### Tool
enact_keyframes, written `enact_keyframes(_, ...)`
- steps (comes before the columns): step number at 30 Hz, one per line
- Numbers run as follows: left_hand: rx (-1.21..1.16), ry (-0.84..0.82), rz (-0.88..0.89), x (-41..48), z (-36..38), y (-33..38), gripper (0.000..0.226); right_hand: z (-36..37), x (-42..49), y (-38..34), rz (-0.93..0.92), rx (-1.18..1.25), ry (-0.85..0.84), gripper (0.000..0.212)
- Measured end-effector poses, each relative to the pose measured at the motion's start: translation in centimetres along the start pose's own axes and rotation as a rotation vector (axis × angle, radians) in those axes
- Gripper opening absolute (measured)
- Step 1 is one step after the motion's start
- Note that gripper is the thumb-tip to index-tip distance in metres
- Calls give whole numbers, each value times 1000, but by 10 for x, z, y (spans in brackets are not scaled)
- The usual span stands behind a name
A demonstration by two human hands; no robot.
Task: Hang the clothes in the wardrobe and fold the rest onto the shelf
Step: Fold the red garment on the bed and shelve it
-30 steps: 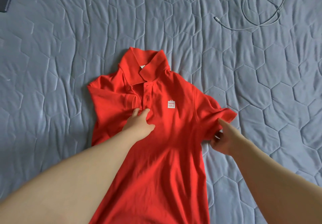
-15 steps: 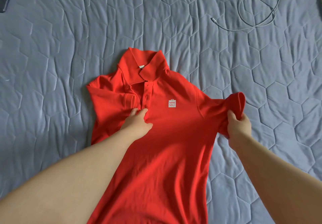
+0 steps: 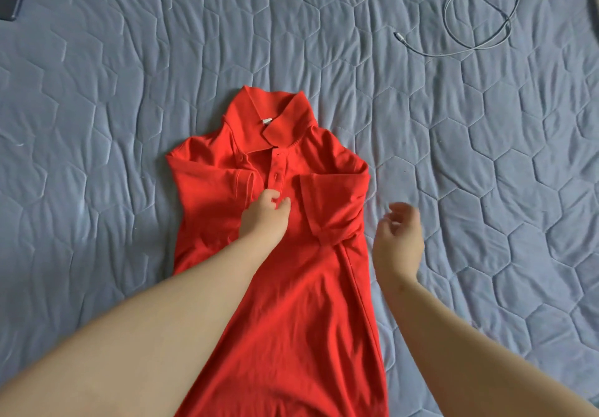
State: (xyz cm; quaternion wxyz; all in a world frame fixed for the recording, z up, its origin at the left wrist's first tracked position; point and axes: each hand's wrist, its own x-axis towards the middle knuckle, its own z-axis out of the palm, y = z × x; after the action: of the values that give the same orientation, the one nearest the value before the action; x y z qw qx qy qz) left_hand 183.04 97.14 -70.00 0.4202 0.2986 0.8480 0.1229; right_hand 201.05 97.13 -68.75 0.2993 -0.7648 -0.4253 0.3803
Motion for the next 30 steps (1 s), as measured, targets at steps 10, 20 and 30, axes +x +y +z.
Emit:
enact_keyframes(10,-387,-135,-83,17,53,42,44,11,-3,43,85,-345,-481,71)
enact_keyframes(20,323,204,635,-10,44,18,51,-10,-39,72,241,-489,-445,26)
enact_keyframes(30,881,-310,412,-13,82,40,64,-30,-64,102,238,-454,-567,27)
